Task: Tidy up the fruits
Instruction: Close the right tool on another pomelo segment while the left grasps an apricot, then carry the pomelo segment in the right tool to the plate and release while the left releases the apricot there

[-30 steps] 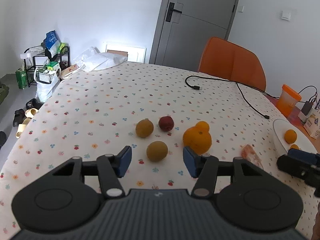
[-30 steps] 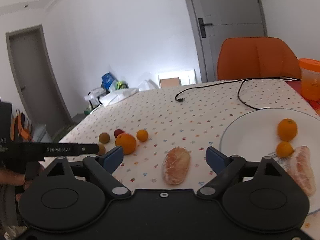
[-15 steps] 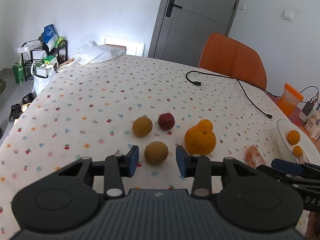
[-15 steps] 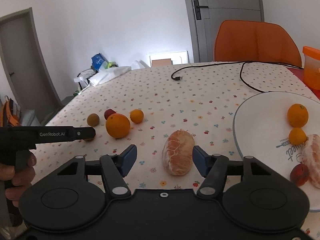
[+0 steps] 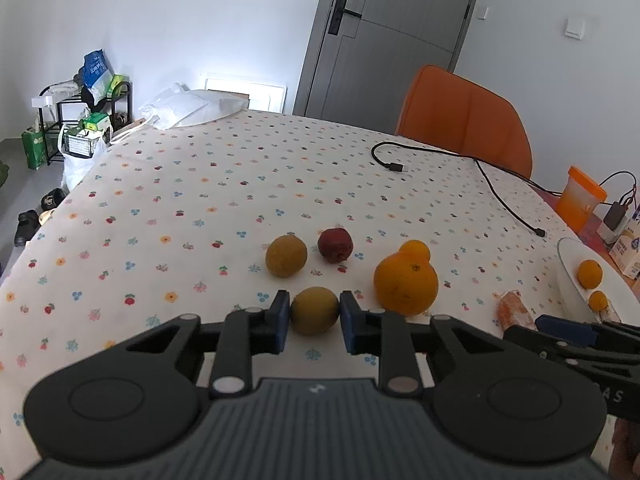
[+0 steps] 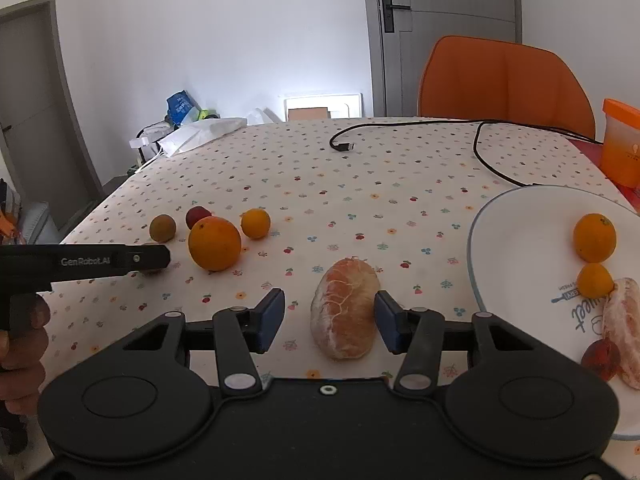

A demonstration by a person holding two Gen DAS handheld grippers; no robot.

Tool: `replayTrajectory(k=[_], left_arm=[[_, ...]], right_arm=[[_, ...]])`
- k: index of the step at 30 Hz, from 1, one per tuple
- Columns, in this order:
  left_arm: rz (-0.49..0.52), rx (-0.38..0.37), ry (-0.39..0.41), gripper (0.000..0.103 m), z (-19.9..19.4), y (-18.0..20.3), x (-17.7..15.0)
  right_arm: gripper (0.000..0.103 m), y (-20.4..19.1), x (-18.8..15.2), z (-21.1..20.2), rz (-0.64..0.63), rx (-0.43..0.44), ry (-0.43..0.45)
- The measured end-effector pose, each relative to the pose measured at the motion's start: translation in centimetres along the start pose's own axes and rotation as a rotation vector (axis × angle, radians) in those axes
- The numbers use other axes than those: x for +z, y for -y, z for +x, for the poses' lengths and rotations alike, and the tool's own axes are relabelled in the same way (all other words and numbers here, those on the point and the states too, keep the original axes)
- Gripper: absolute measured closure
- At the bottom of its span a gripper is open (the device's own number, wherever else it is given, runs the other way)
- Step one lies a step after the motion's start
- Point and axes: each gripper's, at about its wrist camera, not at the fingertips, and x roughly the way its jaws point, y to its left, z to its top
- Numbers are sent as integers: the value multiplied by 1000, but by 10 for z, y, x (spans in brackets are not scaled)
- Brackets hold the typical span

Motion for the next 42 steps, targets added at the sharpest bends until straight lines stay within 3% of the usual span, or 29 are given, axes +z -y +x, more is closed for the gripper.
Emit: replayTrajectory(k=[10, 11, 13, 29, 42], left_arm=[[-6, -19, 0, 78, -4, -5, -1], [-5, -18, 2, 78, -5, -5, -1], [-4, -20, 4, 78, -7, -5, -1], [50, -31, 29, 78, -25, 22, 1], [119, -65, 52, 78, -38, 61, -2]], right_arm=[[54, -3, 1, 11, -16, -41, -14], [55, -4, 1, 12, -17, -39, -14], [67, -4, 1, 11, -23, -34, -12], [69, 1, 4, -18, 14, 76, 66], [69, 24, 4, -49, 44, 74, 141]])
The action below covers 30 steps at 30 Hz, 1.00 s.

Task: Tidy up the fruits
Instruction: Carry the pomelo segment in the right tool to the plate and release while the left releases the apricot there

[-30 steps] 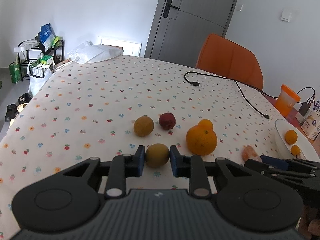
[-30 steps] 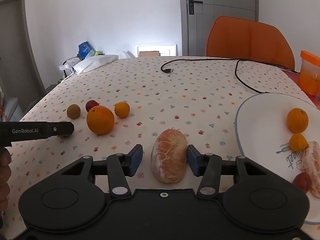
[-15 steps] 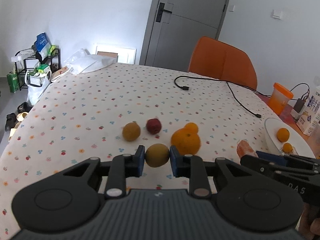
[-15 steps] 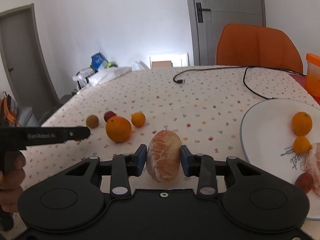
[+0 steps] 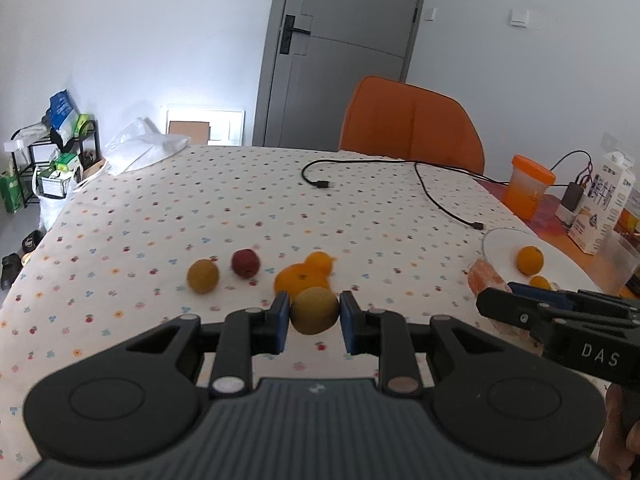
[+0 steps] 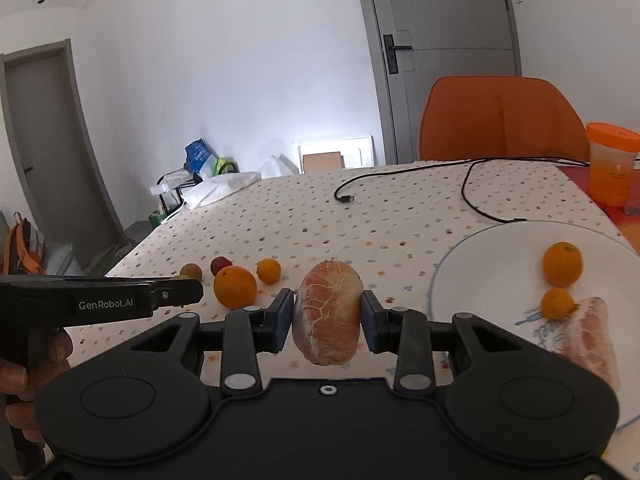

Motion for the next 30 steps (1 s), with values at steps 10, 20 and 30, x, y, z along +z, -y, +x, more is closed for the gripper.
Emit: replayTrajectory(k=[10, 20, 30], left_arm=[[43, -10, 1, 78, -1, 29, 3], [77, -28, 11, 78, 0, 58, 5], [105, -43, 13, 78, 5, 80, 6]], right_arm=[[69, 21, -2, -19, 25, -4, 36], [69, 44, -5, -37, 56, -16, 73], [69, 62, -13, -47, 73, -22, 90]])
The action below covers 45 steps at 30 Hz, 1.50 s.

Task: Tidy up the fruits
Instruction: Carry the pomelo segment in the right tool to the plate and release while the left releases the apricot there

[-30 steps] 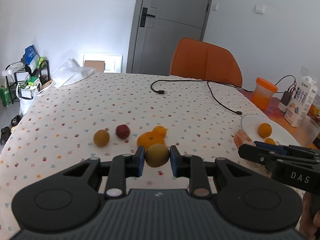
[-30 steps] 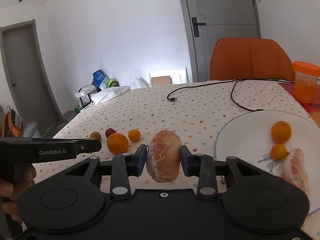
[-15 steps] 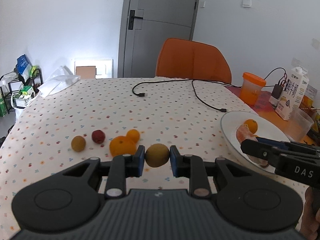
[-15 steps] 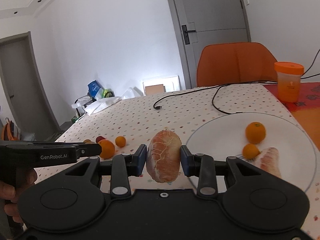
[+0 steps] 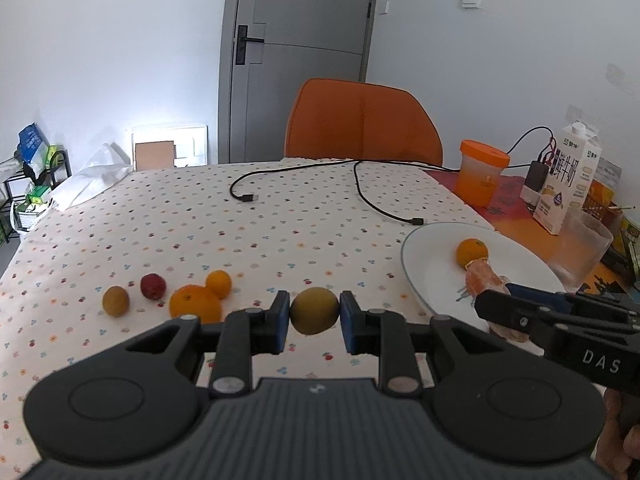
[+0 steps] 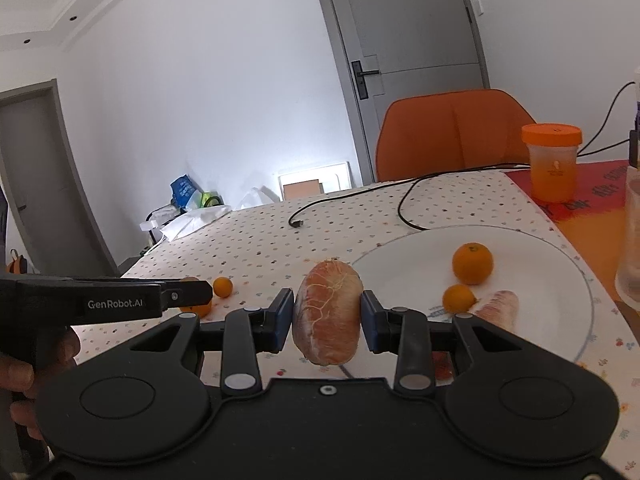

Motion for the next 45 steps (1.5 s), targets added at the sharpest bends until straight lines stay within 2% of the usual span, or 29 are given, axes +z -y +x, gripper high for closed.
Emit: replayTrajectory(k=[19, 36, 45], left_arm=[[59, -53, -17, 78, 29, 36, 11], [93, -96, -45, 78, 60, 66, 16], [115, -131, -38, 77, 63, 86, 23]], right_arm=[[69, 47, 1, 6, 63, -93, 20], [68, 86, -2, 5, 111, -225, 19], [65, 88, 1, -10, 127, -210, 57]])
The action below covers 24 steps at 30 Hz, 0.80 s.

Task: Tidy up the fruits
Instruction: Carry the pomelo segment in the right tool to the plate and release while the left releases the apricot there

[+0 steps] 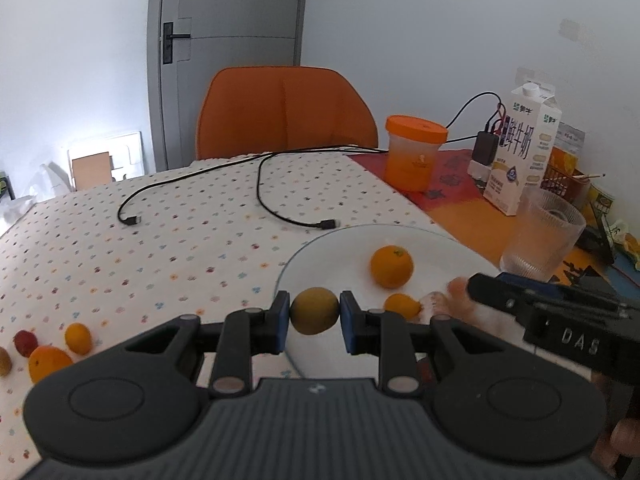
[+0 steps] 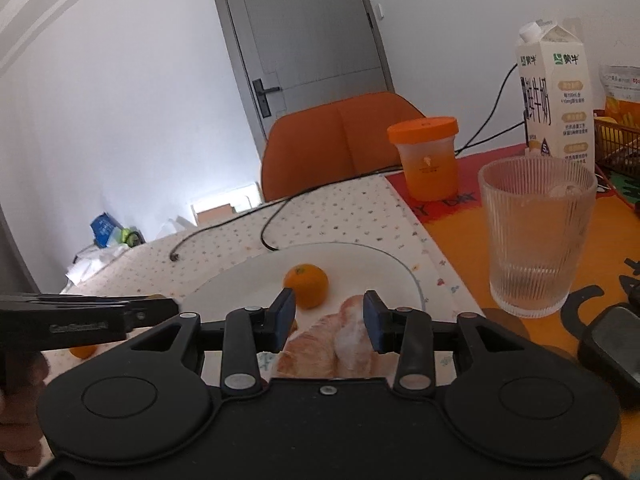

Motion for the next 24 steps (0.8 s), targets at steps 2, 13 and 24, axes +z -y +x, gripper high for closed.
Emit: replayTrajectory(k=[2, 13, 24], left_arm=[[1, 5, 11, 77, -2, 1, 1], [-22, 26, -6, 73, -14, -13, -5], [-56, 114, 2, 35, -41, -36, -17]], right_arm=[[65, -2, 0, -1, 0, 15, 1], [58, -17, -5, 1, -6, 69, -24], [43, -35, -8, -8, -19, 114, -17]])
